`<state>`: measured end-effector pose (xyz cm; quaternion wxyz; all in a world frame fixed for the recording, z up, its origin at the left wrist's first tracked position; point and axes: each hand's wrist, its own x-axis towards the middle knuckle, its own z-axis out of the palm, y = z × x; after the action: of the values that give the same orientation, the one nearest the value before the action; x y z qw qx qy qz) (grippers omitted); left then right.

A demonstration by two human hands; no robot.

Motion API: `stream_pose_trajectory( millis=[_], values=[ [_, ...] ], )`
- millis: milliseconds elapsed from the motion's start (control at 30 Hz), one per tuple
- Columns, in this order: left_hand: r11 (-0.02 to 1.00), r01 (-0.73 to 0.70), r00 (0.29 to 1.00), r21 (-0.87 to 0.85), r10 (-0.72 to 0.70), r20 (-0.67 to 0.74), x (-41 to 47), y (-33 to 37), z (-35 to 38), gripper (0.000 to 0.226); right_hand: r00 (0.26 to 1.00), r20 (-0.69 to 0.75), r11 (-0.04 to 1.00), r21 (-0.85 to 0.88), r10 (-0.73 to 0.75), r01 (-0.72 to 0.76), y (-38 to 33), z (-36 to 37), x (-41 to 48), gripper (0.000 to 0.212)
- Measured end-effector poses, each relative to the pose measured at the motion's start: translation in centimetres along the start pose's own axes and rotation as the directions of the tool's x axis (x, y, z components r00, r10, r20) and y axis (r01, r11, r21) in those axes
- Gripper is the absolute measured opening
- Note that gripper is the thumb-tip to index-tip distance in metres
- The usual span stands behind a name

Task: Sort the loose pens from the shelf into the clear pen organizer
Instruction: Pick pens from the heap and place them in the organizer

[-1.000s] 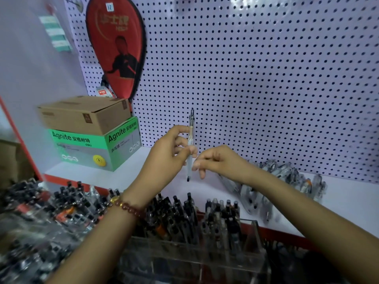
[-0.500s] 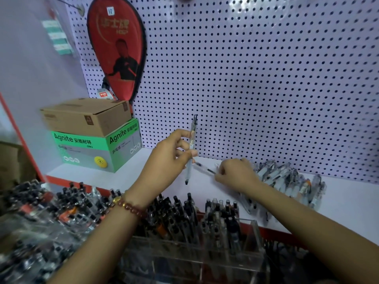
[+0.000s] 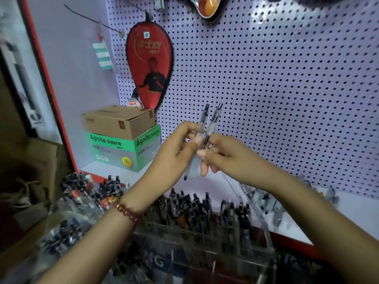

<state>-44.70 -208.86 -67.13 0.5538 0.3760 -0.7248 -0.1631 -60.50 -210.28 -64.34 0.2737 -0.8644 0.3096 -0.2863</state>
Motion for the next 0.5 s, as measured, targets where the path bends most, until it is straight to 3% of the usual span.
stream_pose_trajectory(
  millis=[133,300,500],
  values=[
    [0.999,-0.041,0.998,-0.021,0.042,0.043,-2.5,1.6,-2.0,0.006,0.999,-0.007,0.987,-0.157,-0.032,0.031,-2.4,1.7,-0.6,0.017],
    [0.996,0.034,0.989,-0.083,-0.022,0.147,-5.9,2.9,-4.4,0.005,1.000,-0.008,0.943,-0.333,-0.002,-0.001,-4.7,3.7,-2.1,0.036],
    [0.995,0.059,0.998,0.077,-0.059,0.001,-9.0,3.6,-5.9,0.026,0.999,-0.026,0.983,-0.184,0.021,-0.026,-5.5,6.5,-2.7,0.031]
  ],
)
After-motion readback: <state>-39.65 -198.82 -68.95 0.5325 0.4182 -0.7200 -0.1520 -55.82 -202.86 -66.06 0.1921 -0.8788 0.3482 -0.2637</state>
